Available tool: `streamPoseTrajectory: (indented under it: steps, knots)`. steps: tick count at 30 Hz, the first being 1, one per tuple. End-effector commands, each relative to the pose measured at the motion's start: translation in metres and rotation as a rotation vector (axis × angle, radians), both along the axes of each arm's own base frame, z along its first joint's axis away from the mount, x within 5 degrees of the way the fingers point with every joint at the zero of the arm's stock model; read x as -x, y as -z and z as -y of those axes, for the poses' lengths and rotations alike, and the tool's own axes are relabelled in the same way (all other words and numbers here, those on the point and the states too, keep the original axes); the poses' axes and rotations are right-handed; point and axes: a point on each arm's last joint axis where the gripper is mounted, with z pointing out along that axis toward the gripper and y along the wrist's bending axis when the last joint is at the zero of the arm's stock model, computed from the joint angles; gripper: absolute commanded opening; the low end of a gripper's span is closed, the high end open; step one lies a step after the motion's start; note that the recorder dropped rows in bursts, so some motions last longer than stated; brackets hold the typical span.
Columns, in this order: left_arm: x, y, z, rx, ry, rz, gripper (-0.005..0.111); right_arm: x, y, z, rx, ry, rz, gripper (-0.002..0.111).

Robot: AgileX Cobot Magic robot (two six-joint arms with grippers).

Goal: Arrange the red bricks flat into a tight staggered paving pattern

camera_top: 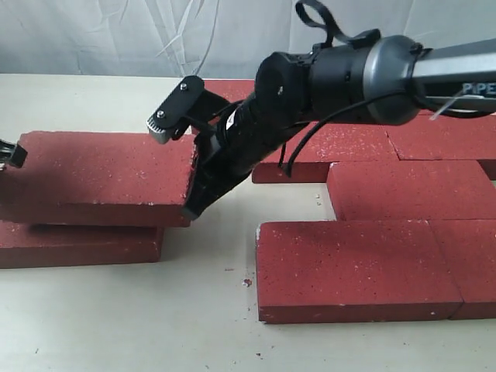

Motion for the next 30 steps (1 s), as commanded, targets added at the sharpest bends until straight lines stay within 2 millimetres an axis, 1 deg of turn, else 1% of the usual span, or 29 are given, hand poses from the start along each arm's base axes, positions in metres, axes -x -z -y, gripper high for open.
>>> streamPoseTrajectory:
  steps: [1,4,8,10,13,17,24,27,30]
  knots:
    - [0.006,-0.017,0.014,0.129,0.003,0.068,0.000,-0.001,-0.031,0.008,-0.060,0.019,0.061,-0.001]
    - [0.006,-0.019,0.030,0.159,0.071,0.085,0.000,-0.004,-0.045,0.023,-0.050,0.028,0.062,-0.001]
    - [0.003,-0.022,0.053,0.180,0.130,0.141,0.000,-0.011,-0.059,0.050,-0.036,0.073,0.031,-0.001]
    - [0.002,-0.024,0.066,0.193,0.158,0.169,0.000,-0.017,-0.064,0.065,-0.029,0.104,0.017,-0.001]
    - [0.000,-0.023,0.087,0.205,0.204,0.213,0.000,-0.023,-0.069,0.083,-0.026,0.144,0.003,-0.001]
    - [-0.006,-0.010,0.111,0.217,0.244,0.221,0.000,-0.027,-0.076,0.100,-0.023,0.181,-0.004,-0.001]
    - [-0.014,0.019,0.151,0.193,0.329,0.233,0.000,-0.032,-0.077,0.124,0.029,0.213,-0.038,-0.001]
    - [-0.020,0.027,0.165,0.186,0.360,0.232,0.000,-0.033,-0.075,0.128,0.046,0.220,-0.047,-0.001]
    - [-0.028,0.036,0.174,0.182,0.369,0.222,0.000,-0.033,-0.075,0.130,0.070,0.216,-0.035,-0.001]
